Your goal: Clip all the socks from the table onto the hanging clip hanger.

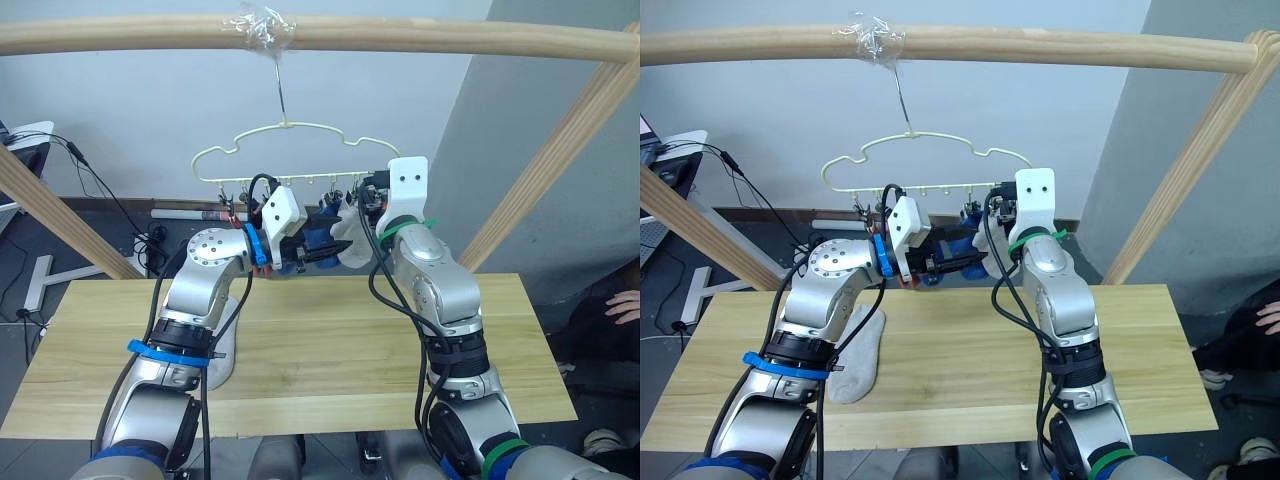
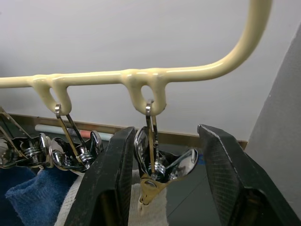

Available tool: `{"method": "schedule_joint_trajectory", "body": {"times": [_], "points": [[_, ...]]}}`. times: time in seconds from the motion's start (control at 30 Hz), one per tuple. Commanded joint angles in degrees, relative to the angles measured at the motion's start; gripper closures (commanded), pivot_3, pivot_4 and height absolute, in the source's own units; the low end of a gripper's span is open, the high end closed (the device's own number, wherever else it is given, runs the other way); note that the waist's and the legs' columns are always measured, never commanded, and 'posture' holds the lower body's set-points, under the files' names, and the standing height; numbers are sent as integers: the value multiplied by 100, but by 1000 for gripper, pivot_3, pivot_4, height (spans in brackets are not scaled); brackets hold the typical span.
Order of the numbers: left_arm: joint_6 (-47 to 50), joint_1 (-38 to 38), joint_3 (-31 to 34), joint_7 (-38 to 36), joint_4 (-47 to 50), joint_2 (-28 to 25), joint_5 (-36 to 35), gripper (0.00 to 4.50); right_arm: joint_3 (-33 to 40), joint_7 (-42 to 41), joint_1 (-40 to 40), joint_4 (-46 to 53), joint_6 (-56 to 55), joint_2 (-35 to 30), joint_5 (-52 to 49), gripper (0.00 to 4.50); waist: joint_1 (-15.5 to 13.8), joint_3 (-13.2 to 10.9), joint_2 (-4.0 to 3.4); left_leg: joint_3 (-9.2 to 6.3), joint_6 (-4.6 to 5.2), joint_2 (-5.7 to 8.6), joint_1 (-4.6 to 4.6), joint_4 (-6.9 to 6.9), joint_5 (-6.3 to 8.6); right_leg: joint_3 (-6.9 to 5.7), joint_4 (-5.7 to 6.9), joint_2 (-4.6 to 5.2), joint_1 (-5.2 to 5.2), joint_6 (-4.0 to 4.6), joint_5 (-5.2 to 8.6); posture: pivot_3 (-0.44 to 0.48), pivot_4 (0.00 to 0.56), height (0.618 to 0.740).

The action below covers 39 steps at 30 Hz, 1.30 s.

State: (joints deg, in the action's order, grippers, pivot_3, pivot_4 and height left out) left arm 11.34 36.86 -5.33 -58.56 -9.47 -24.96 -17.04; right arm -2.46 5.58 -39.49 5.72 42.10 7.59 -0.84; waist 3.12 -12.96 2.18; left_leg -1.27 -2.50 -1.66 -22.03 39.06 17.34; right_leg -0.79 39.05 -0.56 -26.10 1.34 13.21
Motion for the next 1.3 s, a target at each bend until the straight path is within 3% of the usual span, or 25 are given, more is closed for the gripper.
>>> {"method": "schedule_joint_trajectory", "body": {"times": [0.03, 1.3], "points": [[85, 156, 159, 35, 265, 11, -188, 1999, -50, 62, -280, 47, -176, 284, -87, 2299, 1, 0, 0, 0, 0, 0, 1, 0, 0, 1, 1, 0, 0, 0, 0, -67, 214, 701], [-17, 151, 138, 60, 199, 42, -155, 1999, 36, 584, -276, 246, 177, 534, -754, 2299, -3, 0, 0, 0, 0, 0, 0, 0, 0, 0, 0, 0, 0, 0, 0, -64, 210, 701]]}}
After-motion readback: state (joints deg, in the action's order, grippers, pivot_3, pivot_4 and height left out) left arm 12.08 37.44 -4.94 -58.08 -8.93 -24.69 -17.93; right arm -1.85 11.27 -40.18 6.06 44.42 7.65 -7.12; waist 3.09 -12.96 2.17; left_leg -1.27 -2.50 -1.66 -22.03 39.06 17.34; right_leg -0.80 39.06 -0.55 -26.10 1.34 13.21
